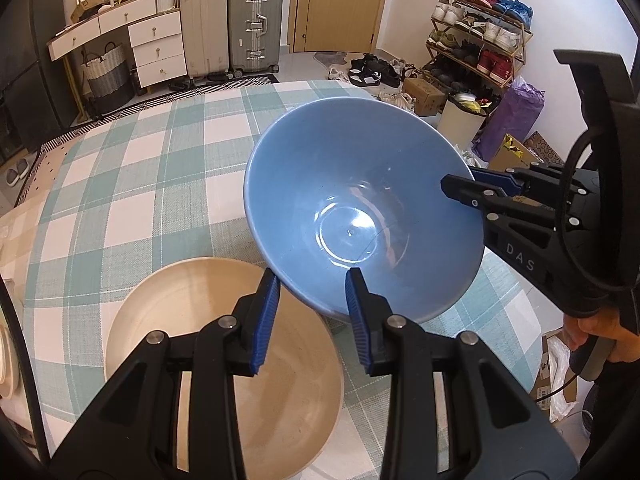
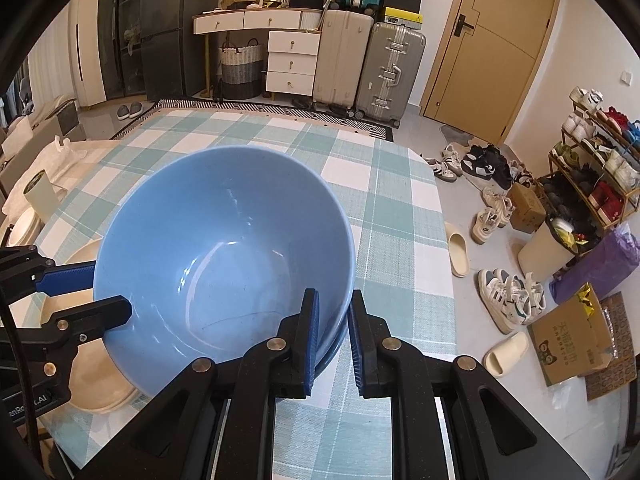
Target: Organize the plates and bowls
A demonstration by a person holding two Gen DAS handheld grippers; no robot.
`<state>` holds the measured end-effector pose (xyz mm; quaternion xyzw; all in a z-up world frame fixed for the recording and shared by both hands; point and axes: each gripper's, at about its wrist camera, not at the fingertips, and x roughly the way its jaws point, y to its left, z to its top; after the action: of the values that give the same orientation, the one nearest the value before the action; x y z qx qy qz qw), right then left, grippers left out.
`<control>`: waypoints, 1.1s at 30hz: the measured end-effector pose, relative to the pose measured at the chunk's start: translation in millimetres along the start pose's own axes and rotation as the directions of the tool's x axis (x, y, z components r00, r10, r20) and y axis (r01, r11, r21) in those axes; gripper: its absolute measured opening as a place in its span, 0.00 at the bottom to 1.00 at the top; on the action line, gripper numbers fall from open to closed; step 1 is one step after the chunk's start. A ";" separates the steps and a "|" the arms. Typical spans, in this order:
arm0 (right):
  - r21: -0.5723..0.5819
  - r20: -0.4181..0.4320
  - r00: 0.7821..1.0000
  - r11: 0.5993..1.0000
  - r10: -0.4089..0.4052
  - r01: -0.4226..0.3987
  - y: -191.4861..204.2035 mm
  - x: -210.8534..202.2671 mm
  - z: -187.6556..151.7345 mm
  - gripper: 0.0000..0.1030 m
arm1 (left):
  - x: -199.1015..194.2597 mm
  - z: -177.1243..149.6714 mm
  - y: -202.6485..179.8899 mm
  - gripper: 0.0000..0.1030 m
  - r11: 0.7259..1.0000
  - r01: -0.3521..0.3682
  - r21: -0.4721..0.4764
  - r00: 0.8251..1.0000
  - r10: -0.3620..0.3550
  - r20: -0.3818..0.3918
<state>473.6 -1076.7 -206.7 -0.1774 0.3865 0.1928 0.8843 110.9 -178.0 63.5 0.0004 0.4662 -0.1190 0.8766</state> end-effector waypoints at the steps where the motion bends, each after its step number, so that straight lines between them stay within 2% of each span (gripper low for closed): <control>1: -0.004 -0.001 1.000 1.000 -0.004 0.004 0.8 0.5 0.1 0.14 | 1.6 -0.1 -0.5 0.29 1.000 -0.004 0.003 1.000 0.004 0.000; 15: -0.053 -0.010 0.998 0.997 -0.054 0.053 8.6 10.8 -4.7 0.14 | 15.0 -0.1 -6.2 0.29 0.998 -0.053 0.045 0.999 0.053 0.001; 28: -0.065 -0.013 0.997 0.995 -0.077 0.076 8.9 17.3 -5.1 0.15 | 20.4 0.7 -4.8 0.31 0.997 -0.053 0.057 0.999 0.053 -0.001; 33: -0.072 -0.010 0.998 0.996 -0.057 0.056 7.7 18.6 -4.6 0.20 | 20.2 4.2 -2.3 0.32 0.997 -0.053 0.058 0.999 0.053 0.009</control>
<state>478.8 -1068.4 -224.9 -0.2211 0.3794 0.1803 0.8802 124.7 -184.9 49.7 0.0381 0.4591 -0.1093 0.8808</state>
